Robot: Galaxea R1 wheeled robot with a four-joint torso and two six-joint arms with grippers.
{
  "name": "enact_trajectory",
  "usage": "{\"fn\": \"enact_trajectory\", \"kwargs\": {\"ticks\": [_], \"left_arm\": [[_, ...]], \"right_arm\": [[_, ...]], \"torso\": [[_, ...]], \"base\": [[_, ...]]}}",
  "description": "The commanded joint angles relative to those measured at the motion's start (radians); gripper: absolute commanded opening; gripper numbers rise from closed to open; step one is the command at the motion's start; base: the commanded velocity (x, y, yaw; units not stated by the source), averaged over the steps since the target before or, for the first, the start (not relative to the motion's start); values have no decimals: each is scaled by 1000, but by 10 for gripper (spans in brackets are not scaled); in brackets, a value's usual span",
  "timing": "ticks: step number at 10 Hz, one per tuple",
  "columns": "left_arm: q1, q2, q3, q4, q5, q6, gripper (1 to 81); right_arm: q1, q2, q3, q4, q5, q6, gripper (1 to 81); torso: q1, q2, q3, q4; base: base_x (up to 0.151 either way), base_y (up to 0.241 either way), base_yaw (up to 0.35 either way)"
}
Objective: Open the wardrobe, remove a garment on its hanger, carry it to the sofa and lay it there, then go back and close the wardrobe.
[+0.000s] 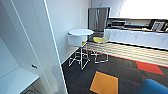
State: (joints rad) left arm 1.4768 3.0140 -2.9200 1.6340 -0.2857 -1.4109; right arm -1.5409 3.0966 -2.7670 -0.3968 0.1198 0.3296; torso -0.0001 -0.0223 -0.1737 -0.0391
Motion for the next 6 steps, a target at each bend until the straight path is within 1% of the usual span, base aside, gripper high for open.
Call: {"fn": "enact_trajectory", "kwargs": {"ticks": [1, 6], "left_arm": [[-28, -6, -8, -2, 34, 3, 811], [-29, -6, -8, 0, 37, 3, 811]], "right_arm": [[23, 1, 6, 6, -49, -4, 811], [20, 4, 9, 4, -49, -4, 811]], "torso": [[0, 0, 0, 0], [0, 0, 0, 0]], "base": [[0, 0, 305], [0, 0, 305]]}}
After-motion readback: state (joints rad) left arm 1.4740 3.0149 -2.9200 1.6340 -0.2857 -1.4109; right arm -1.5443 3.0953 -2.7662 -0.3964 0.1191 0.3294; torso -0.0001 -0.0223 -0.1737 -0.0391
